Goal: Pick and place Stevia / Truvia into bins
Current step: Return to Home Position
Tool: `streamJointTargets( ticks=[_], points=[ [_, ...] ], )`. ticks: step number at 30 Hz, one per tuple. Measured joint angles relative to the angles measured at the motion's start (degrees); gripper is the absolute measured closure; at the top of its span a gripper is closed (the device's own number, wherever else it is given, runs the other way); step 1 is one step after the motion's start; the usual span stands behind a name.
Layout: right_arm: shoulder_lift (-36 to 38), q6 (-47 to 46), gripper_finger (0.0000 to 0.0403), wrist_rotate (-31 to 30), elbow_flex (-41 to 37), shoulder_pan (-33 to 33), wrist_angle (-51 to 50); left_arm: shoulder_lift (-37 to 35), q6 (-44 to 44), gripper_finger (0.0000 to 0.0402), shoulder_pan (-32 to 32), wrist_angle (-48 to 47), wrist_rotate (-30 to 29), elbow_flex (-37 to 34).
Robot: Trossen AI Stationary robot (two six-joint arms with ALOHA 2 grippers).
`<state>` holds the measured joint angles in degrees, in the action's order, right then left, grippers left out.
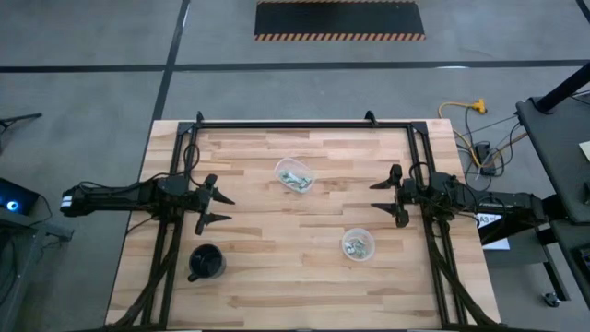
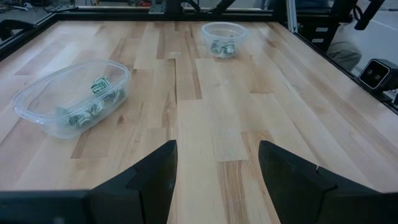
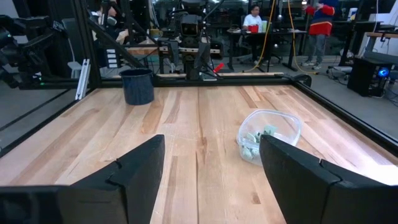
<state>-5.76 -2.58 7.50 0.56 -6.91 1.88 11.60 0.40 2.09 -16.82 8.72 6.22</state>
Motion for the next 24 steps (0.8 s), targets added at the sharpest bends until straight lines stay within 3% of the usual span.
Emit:
streamJointTargets(
  ticks=[24],
  points=[
    [-0.01, -0.01, 0.0154, 0.00, -0.02, 0.01, -0.01, 0.00, 0.00, 0.0193, 0.02, 0.00, 0.01, 0.00]
  ],
)
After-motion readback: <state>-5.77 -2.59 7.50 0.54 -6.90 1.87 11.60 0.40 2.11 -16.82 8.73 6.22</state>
